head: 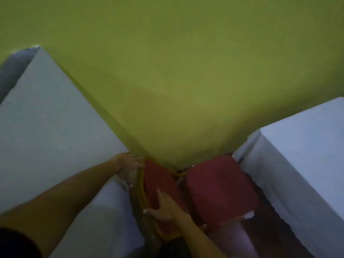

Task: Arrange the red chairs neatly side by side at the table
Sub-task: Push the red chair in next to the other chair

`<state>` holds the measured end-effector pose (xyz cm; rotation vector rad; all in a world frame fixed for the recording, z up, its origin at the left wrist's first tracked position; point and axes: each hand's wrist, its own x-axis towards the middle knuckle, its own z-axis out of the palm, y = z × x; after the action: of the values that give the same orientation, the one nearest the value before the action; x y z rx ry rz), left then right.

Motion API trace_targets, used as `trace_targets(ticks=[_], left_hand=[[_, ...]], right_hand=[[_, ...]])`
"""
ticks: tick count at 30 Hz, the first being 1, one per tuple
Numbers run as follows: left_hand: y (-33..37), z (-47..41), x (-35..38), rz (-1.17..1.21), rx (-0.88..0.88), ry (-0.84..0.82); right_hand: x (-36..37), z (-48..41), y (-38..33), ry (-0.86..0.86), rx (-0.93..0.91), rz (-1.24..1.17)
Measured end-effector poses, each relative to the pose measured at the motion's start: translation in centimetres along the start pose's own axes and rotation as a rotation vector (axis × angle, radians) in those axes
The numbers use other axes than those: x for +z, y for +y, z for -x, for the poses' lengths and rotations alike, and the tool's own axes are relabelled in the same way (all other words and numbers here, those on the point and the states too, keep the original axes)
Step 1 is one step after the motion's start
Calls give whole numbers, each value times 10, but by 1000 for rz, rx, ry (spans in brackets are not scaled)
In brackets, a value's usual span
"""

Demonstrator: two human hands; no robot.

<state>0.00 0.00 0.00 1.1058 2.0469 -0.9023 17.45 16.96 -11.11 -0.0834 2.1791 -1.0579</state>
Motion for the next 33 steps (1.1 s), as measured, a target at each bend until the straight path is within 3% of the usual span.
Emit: trace_targets(ticks=[8,22,33], left_hand=[[-1,-23,2,-19,96,-101],[-15,-51,34,-82,255,-18],[67,-28,27,-94,269,-55]], right_hand=[[24,-11,-8,-60,91,-68],[39,-13,-9,-64,155,-138],[62,55,32,21,103,38]])
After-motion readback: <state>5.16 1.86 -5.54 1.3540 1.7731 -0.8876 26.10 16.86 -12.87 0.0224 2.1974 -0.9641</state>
